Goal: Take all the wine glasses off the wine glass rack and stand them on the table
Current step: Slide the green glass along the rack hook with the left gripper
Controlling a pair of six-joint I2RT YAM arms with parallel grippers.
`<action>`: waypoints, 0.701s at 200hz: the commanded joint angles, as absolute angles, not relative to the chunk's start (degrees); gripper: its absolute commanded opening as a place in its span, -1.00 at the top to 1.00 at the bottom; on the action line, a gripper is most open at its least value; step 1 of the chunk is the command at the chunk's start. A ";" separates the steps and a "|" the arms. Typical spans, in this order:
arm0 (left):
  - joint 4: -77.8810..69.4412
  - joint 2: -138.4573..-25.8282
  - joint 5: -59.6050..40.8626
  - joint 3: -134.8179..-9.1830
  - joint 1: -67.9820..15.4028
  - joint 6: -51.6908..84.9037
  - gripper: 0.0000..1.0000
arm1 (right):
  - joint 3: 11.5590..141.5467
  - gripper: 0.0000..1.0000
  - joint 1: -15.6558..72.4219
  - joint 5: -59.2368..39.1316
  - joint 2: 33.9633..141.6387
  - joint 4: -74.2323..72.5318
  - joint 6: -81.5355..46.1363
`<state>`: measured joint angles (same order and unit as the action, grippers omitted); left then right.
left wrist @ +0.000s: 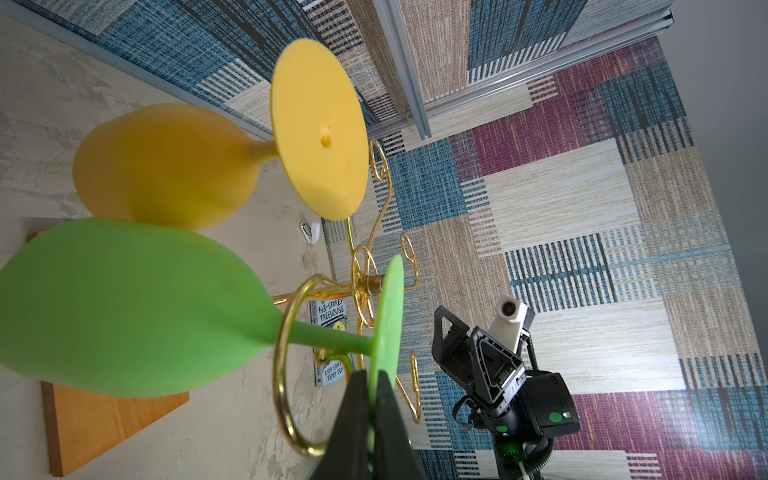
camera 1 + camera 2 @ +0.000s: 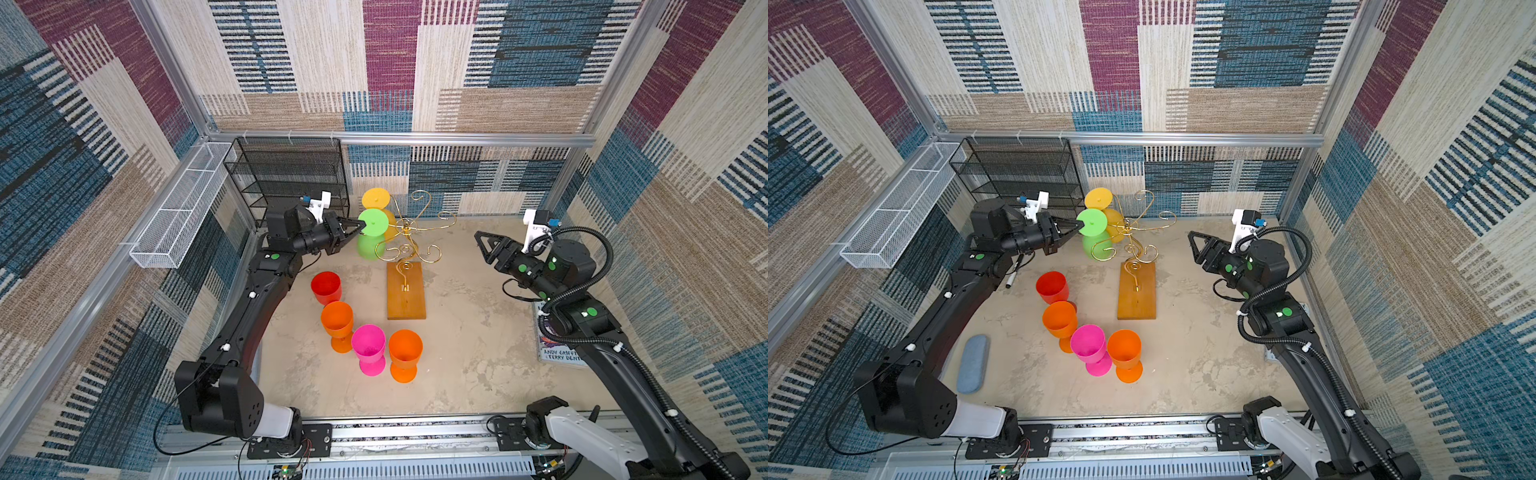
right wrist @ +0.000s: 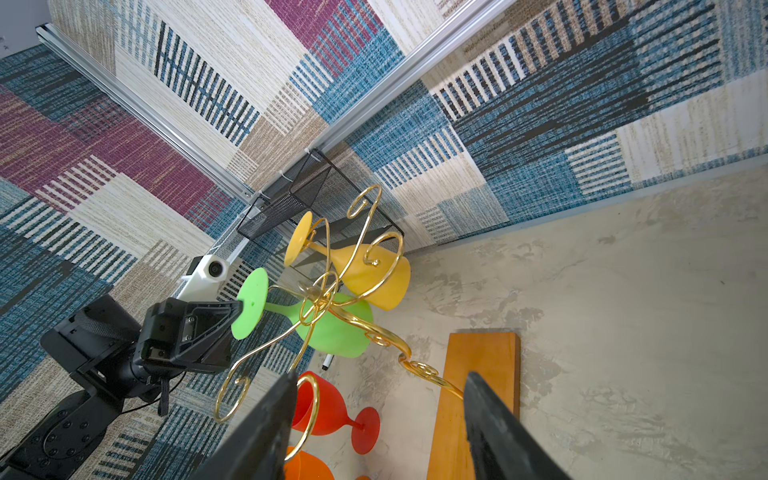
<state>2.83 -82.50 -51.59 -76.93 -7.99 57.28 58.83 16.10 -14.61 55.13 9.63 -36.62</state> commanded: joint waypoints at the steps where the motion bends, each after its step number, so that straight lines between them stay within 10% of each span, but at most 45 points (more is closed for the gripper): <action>1: 1.47 -81.78 -53.28 -77.34 -8.07 57.03 1.00 | 58.76 -0.30 16.00 -15.16 54.93 7.65 -37.18; 140: 6.97 -78.78 -53.04 -77.05 -9.43 55.64 1.00 | 58.01 -0.30 15.56 -15.64 54.58 7.21 -37.27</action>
<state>6.35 -79.66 -52.66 -77.43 -9.28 56.84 58.02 15.62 -15.31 54.85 9.23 -36.67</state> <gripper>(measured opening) 0.077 0.650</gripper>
